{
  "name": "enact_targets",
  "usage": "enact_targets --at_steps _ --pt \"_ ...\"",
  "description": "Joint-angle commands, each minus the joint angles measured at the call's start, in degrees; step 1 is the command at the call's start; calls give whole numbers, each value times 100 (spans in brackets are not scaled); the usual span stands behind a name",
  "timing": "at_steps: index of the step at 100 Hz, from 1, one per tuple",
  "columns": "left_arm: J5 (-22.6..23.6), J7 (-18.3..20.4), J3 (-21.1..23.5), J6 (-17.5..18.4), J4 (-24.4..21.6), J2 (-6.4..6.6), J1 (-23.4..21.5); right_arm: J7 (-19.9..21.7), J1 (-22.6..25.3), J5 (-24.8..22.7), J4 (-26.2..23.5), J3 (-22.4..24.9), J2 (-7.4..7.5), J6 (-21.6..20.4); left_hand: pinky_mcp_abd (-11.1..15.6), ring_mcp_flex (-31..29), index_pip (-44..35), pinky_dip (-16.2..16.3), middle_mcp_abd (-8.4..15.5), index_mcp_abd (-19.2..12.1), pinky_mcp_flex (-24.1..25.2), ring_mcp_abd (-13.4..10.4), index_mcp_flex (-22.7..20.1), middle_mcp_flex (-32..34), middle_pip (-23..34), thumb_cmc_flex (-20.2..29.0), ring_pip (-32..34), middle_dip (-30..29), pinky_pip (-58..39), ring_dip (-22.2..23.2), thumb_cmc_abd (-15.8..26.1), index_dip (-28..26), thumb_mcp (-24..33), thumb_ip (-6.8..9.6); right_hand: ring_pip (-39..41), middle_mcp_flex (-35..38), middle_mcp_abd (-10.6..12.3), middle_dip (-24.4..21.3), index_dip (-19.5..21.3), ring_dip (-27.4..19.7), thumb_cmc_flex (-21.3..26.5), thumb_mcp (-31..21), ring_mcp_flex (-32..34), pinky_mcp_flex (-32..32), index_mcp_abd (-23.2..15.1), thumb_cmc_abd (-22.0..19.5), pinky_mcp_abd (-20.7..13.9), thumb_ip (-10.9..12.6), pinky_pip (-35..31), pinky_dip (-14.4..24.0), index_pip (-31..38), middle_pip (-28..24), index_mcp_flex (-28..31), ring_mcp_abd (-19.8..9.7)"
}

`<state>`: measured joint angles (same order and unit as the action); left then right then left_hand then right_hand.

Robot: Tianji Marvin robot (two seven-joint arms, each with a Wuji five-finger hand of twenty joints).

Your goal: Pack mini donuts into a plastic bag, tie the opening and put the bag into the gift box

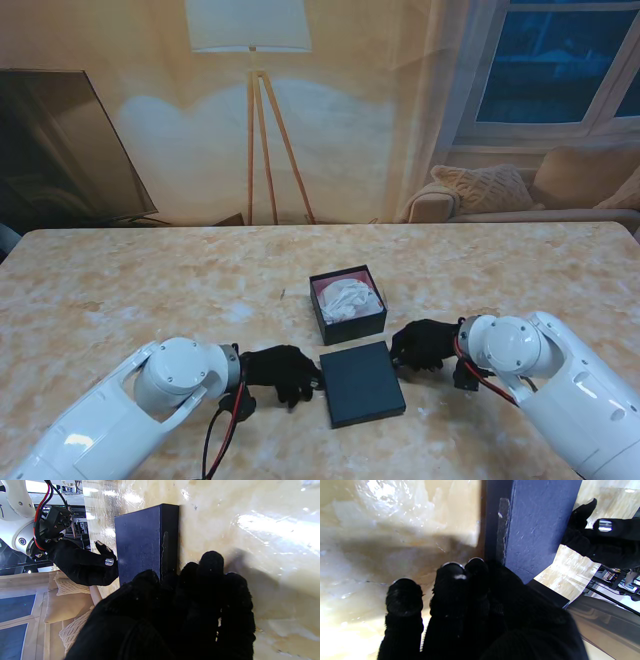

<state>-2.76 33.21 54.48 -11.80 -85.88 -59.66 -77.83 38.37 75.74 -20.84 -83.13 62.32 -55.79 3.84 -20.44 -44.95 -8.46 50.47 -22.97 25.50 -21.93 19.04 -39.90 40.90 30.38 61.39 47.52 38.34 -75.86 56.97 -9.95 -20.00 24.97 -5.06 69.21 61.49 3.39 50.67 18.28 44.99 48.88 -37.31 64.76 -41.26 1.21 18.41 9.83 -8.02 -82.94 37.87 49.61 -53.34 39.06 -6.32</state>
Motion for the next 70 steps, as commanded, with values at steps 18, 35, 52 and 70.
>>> enact_targets --at_steps 18,35,52,70 --pt "-73 93 36 75 -165 -48 -131 12 66 -73 -58 -4 -81 -120 -232 -107 139 -125 116 -525 194 74 -47 8 27 151 -51 21 778 -105 129 14 -109 85 87 333 203 -86 -137 50 88 211 275 -258 -777 281 -132 -126 -309 -23 -17 -234 161 -395" --pt "-113 101 58 83 -206 -49 -149 39 80 -91 -70 39 -71 -189 -218 -105 152 -151 102 -497 181 55 -31 3 12 169 -104 -4 816 -141 136 21 -101 86 70 318 241 -106 28 31 166 205 271 -267 -862 238 -150 -107 -318 -56 125 -233 266 -405" --pt "-165 78 84 84 -273 -57 -173 45 149 -6 -127 140 -75 -198 -217 -125 143 -181 85 -475 171 42 -43 9 15 179 -136 -18 851 -171 126 15 -101 85 60 282 228 -109 276 18 206 229 253 -249 -854 187 -136 -111 -308 -100 227 -274 313 -402" --pt "-203 87 119 80 -380 -54 -198 78 197 31 -194 224 -69 -193 -225 -157 136 -216 64 -434 118 32 -53 22 30 174 -142 -46 880 -191 124 7 -96 81 87 295 234 -111 504 18 197 250 259 -253 -910 173 -127 -120 -321 -118 319 -315 384 -416"
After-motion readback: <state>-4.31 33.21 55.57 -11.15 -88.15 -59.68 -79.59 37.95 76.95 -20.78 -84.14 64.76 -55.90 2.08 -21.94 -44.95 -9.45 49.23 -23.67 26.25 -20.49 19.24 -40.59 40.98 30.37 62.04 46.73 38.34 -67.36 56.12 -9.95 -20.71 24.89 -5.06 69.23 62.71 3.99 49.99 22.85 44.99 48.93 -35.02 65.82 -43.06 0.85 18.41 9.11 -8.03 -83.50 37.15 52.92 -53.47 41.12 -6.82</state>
